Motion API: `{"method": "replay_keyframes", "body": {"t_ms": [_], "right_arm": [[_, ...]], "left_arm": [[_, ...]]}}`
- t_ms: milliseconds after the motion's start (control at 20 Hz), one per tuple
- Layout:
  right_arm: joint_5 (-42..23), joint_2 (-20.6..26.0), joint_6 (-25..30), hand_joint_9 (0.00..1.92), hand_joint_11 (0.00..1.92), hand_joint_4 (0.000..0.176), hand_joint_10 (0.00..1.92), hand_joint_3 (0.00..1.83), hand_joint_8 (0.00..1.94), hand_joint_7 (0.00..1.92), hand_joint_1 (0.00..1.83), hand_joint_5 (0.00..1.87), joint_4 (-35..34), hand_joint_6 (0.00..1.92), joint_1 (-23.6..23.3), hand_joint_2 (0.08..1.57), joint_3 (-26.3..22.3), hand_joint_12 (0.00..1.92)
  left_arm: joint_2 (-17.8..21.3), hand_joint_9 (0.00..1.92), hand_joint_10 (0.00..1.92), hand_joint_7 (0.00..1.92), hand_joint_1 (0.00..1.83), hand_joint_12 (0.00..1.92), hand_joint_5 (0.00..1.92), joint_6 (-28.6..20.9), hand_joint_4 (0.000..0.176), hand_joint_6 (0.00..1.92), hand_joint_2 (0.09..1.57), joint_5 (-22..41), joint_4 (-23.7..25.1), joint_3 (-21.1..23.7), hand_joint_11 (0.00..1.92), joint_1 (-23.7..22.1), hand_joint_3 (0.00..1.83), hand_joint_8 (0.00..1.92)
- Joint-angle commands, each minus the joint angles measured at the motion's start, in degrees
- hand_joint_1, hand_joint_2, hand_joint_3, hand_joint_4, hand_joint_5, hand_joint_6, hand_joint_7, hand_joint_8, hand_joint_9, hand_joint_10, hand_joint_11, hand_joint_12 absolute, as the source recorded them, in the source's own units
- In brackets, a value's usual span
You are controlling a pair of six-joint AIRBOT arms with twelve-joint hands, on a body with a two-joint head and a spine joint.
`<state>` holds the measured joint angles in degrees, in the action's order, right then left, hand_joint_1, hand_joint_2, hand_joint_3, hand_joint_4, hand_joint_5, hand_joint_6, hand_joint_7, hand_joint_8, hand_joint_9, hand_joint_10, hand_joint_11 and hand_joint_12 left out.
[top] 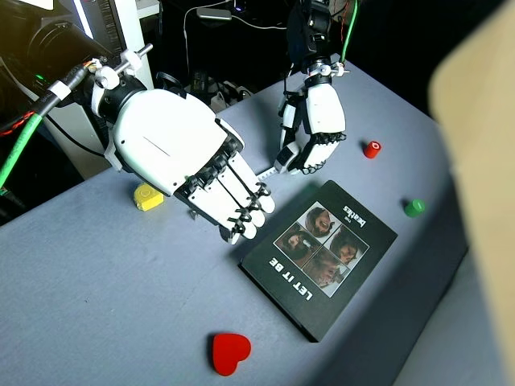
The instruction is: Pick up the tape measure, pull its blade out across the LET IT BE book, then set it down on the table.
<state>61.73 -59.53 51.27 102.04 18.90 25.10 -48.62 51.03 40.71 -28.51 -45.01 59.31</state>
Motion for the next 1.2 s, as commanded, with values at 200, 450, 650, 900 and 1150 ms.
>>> {"method": "replay_keyframes", "body": {"t_ms": [200,450,650,900,1150], "right_arm": [[1.92,0.2,0.45,0.48,0.08,0.0,0.02,0.0,0.02,0.52,0.34,0.45,5.64,0.02,-1.9,1.14,0.08,1.17],[-1.72,-1.23,-2.44,0.59,0.17,0.0,0.05,0.0,0.03,0.66,0.77,0.58,6.32,0.03,-5.79,1.1,3.12,1.19],[-6.24,-4.74,-8.36,0.62,0.2,0.0,0.04,0.0,0.01,0.7,0.95,0.61,0.2,0.01,-9.54,1.13,8.84,1.19],[-5.38,-10.83,-10.48,0.63,0.17,0.0,0.04,0.0,0.01,0.71,1.02,0.69,-2.97,0.03,-13.78,1.14,16.05,1.17],[-5.0,-12.33,-10.94,0.71,0.23,0.0,0.07,0.0,0.04,0.78,1.03,0.75,-7.78,0.05,-13.52,1.14,17.02,1.19]], "left_arm": [[6.16,1.01,1.16,0.96,1.38,0.97,0.98,2.32,0.0,0.83,1.1,-1.15,-4.28,0.64,0.99,-10.16,0.0,0.95],[7.68,1.01,1.16,0.95,1.38,0.97,0.99,7.35,0.0,0.83,1.1,-17.39,-4.76,-4.21,1.01,-24.31,0.0,0.96],[6.07,1.01,1.16,0.95,1.38,0.96,0.98,8.72,0.0,0.84,1.1,-23.04,-6.02,-8.34,1.0,-29.28,0.0,0.96],[5.04,1.0,1.17,0.94,1.38,0.96,0.98,14.6,0.0,0.85,1.1,-22.97,-14.32,-9.98,1.0,-30.39,0.0,0.98],[4.98,1.0,1.17,0.93,1.38,0.95,0.99,16.91,0.0,0.82,1.1,-19.36,-21.25,-9.73,0.99,-30.82,0.0,1.0]]}}
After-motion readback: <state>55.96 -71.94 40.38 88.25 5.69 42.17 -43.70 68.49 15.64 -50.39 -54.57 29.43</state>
